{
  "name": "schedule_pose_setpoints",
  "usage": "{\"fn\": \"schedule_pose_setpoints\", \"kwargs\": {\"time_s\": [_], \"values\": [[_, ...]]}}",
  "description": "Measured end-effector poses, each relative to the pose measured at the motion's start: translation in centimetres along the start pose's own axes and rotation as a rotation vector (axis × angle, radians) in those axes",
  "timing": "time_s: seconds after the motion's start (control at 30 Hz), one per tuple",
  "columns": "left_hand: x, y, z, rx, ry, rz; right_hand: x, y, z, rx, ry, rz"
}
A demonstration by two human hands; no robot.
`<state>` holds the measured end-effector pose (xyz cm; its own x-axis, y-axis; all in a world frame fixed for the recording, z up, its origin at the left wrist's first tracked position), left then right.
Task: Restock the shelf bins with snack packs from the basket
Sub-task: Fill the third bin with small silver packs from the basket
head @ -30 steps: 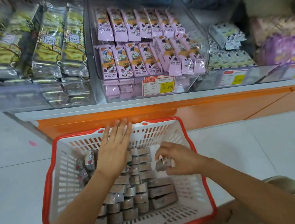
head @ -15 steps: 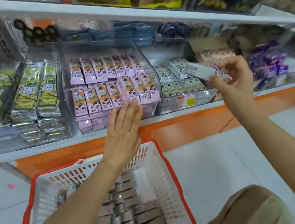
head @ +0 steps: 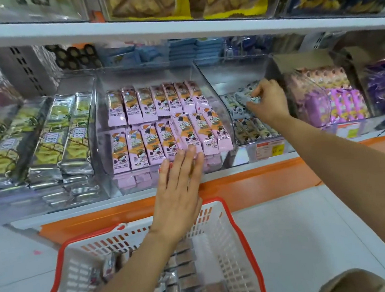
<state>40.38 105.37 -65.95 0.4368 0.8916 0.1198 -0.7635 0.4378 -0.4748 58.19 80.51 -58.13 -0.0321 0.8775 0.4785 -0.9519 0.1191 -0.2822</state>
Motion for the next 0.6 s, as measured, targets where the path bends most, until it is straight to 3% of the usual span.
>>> {"fn": "schedule_pose_setpoints", "kwargs": {"time_s": [0.17, 0.37, 0.6], "values": [[0.0, -0.1, 0.0, -0.041, -0.009, 0.005, 0.2, -1.2, -2.3, 0.124, 0.180, 0.022], [0.1, 0.0, -0.3, 0.040, -0.023, 0.017, 0.3, 0.2, -1.4, 0.163, 0.230, -0.013], [-0.2, 1.4, 0.2, 0.101, 0.011, -0.039, 6.5, 7.4, 3.3, 0.028, -0.098, 0.269]]}}
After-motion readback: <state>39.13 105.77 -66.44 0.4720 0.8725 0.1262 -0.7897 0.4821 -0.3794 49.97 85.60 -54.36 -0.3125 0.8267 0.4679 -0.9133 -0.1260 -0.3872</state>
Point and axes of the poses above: each hand's wrist, its own y-axis away from the middle knuckle, its own z-axis out of the back of the hand, x = y × z, the point moved 9 cm from there along -y, towards the middle knuckle, and after that the axes turned 9 degrees about x, right-handed, at the moved point
